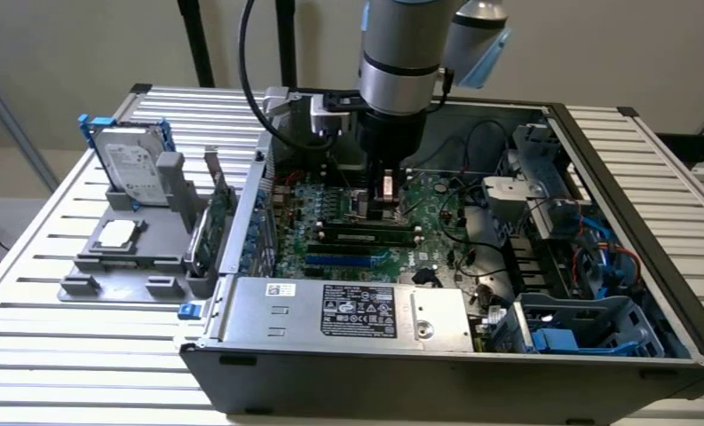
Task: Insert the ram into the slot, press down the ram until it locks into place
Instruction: 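Press down the ram until it locks into place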
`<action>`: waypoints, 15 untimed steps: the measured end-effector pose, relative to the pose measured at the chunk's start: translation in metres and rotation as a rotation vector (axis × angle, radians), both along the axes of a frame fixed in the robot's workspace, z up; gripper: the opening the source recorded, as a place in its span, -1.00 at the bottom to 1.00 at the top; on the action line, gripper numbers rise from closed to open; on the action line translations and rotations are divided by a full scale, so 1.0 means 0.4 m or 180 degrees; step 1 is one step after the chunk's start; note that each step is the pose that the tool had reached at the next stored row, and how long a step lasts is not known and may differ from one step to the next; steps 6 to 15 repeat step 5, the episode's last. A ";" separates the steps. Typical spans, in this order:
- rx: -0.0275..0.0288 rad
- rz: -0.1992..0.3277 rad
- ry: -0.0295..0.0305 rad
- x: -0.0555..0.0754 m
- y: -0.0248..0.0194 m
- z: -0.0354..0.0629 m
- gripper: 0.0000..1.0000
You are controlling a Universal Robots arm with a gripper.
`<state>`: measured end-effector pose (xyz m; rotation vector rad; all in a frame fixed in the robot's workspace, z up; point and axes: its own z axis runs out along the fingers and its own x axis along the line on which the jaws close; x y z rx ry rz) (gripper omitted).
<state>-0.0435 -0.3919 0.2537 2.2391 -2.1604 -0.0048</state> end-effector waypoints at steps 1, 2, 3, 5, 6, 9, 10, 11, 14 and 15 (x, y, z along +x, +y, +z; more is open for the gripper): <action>0.0000 0.0000 0.0000 0.000 0.000 0.000 -0.79; 0.0000 0.0000 0.0000 0.000 0.000 0.000 -0.79; 0.0000 0.0000 0.0000 0.000 0.000 0.000 -0.79; 0.0000 0.0000 0.0000 0.000 0.000 0.000 -0.79; 0.0000 0.0000 0.0000 0.000 0.000 0.000 -0.79; 0.0000 0.0000 0.0000 0.000 0.000 0.000 -0.79; 0.0000 0.0000 0.0000 0.000 0.000 0.000 -0.79; 0.0000 0.0000 0.0000 0.000 0.000 0.000 -0.79; 0.0000 0.0000 0.0000 0.000 0.000 0.000 -0.79; 0.0000 0.0000 0.0000 0.000 0.000 0.000 -0.79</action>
